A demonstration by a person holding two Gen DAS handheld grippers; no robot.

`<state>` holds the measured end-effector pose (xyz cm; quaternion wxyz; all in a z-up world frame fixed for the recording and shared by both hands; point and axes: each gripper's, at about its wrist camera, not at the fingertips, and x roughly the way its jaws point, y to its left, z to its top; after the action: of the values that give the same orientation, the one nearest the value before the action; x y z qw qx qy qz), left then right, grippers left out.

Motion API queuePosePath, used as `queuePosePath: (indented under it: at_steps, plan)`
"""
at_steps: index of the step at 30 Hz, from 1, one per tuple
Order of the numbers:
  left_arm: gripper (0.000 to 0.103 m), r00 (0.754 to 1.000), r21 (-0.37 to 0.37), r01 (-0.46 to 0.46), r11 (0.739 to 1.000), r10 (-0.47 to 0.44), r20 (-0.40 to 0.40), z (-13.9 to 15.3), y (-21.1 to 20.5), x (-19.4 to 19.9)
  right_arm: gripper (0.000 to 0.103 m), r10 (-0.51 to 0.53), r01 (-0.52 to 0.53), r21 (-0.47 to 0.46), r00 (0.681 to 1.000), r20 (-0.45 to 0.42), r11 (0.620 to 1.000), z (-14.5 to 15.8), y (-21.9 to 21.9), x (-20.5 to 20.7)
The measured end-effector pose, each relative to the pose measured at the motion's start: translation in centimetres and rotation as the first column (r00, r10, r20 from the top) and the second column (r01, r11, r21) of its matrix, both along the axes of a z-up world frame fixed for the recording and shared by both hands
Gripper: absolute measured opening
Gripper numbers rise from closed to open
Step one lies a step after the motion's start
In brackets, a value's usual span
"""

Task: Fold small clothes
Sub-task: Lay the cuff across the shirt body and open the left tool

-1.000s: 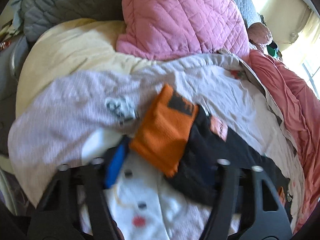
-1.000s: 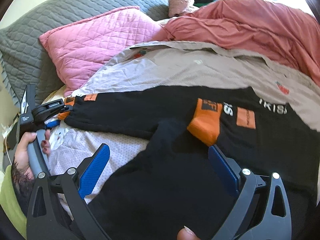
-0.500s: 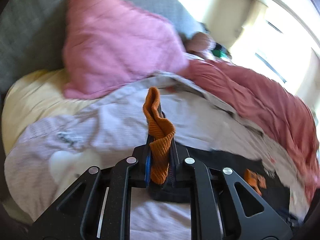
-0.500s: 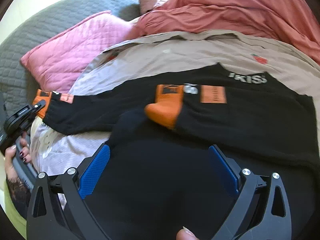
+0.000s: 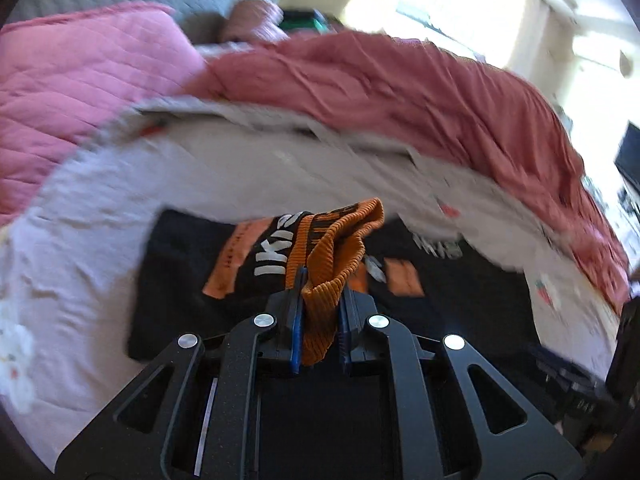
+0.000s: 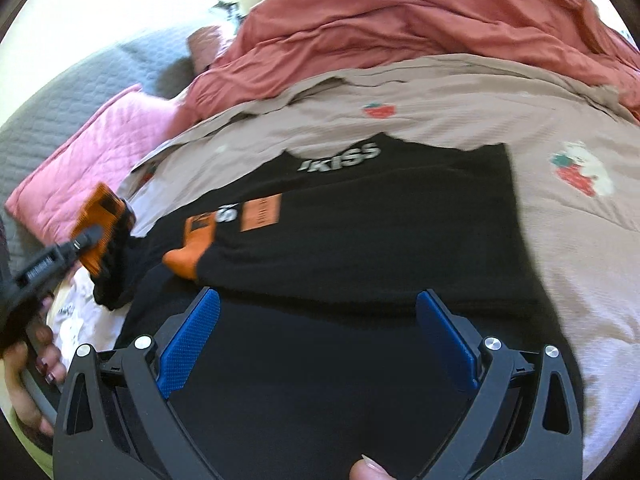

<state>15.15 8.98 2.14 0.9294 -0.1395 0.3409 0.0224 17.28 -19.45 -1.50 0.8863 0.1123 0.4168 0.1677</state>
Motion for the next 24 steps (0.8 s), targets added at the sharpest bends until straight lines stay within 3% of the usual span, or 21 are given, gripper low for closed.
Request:
queuePosePath:
  at_steps: [5, 8, 10, 13, 16, 20, 22, 24]
  plan:
    - [0.012, 0.985, 0.033, 0.158, 0.987, -0.155, -0.077, -3.7, -3.7, 1.1, 0.098, -0.034, 0.034, -0.003, 0.999, -0.009, 0.999, -0.4, -1.0, 0.2]
    - [0.026, 0.951, -0.033, 0.278, 0.96, -0.28, -0.128, -5.5, -4.5, 0.7, 0.098, -0.037, 0.037, 0.0, 0.999, -0.015, 0.999, -0.4, -0.5, 0.3]
    - [0.026, 0.946, -0.059, 0.294, 0.954, -0.299, -0.127, -5.8, -4.3, 0.1, 0.098, -0.027, 0.027, 0.004, 0.999, -0.02, 1.0, -0.4, 0.1, 0.4]
    - [0.026, 0.961, -0.051, 0.258, 0.965, -0.262, -0.086, -4.7, -2.9, -0.7, 0.098, 0.014, -0.013, 0.022, 0.999, -0.037, 1.0, -0.5, 1.6, 0.4]
    - [0.031, 0.985, -0.017, 0.167, 0.986, -0.167, -0.042, -3.4, -0.9, -1.1, 0.098, 0.083, -0.08, 0.047, 0.995, -0.061, 0.996, -0.7, 4.3, 0.4]
    - [0.058, 1.0, 0.106, 0.018, 0.994, -0.015, -0.026, -2.9, 1.6, -1.0, 0.098, 0.178, -0.169, 0.089, 0.979, -0.099, 0.982, -1.2, 8.6, 0.6]
    - [0.06, 0.999, 0.136, -0.035, 0.99, 0.039, -0.02, -2.7, 2.8, -0.8, 0.098, 0.213, -0.202, 0.102, 0.971, -0.112, 0.974, -1.5, 10.8, 0.8]
    - [0.067, 0.997, 0.117, -0.069, 0.991, 0.071, -0.016, -2.6, 3.9, -0.9, 0.098, 0.233, -0.219, 0.12, 0.964, -0.126, 0.968, -1.9, 12.6, 1.3]
